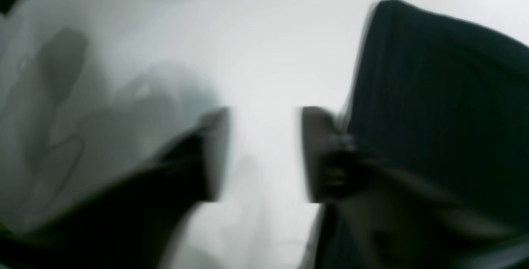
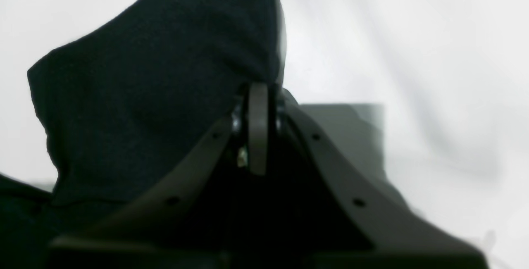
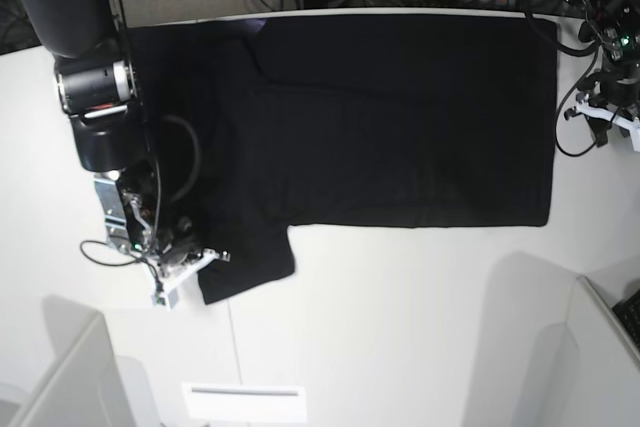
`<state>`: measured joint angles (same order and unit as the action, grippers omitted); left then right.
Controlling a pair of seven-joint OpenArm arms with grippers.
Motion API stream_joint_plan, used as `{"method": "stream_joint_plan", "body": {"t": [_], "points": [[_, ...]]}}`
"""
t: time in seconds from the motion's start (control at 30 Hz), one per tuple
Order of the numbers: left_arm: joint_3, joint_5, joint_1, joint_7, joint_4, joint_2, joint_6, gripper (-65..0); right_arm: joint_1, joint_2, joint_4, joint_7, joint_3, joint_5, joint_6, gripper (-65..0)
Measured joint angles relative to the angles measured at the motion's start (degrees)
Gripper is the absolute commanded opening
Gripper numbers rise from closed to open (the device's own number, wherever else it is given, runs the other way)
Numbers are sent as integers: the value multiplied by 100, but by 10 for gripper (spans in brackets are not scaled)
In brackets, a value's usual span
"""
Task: Fold the T-shirt properly
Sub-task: 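Move the left gripper down to the shirt's opposite side edge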
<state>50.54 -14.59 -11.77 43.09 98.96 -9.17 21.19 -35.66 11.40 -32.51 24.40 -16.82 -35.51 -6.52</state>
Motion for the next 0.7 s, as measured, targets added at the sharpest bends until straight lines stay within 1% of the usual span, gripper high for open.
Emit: {"method": "stream_joint_plan", "body": {"t": [0.07, 0.1, 0.13, 0.17, 0.2, 0.27, 0.4, 0.53, 0.7], "points": [[0, 46, 264, 0, -177, -24, 0, -118, 0, 0, 0, 2, 0, 0, 0, -650], [-11, 39, 387, 4, -291, -83, 2, -87, -2, -4, 0, 13, 0, 0, 0, -650], [-76, 42, 514, -4, -422, -155, 0, -79, -2, -7, 0, 17, 2, -2, 0, -650], [-212, 68, 612, -13, -557, -249, -35, -81, 0, -7, 0, 15, 7, -7, -2, -650], [-404, 83, 706, -13, -726, -398, -26, -81, 0, -4, 0, 17, 9, -9, -4, -650], [-765, 33, 905, -20, -1012, -573, 4, -82, 0, -4, 0, 22, 9, -2, -4, -650], [-1108, 20, 1320, 0, -1620, -660, 2, -82, -2, -7, 0, 22, 9, -9, -17, -650], [-1307, 48, 1784, -2, -2330, -756, -7, -82, 0, -7, 0, 20, 9, -4, -17, -650], [-1770, 55, 2277, -33, -3058, -866, -17, -82, 0, -4, 0, 24, 9, -4, -17, -650]]}}
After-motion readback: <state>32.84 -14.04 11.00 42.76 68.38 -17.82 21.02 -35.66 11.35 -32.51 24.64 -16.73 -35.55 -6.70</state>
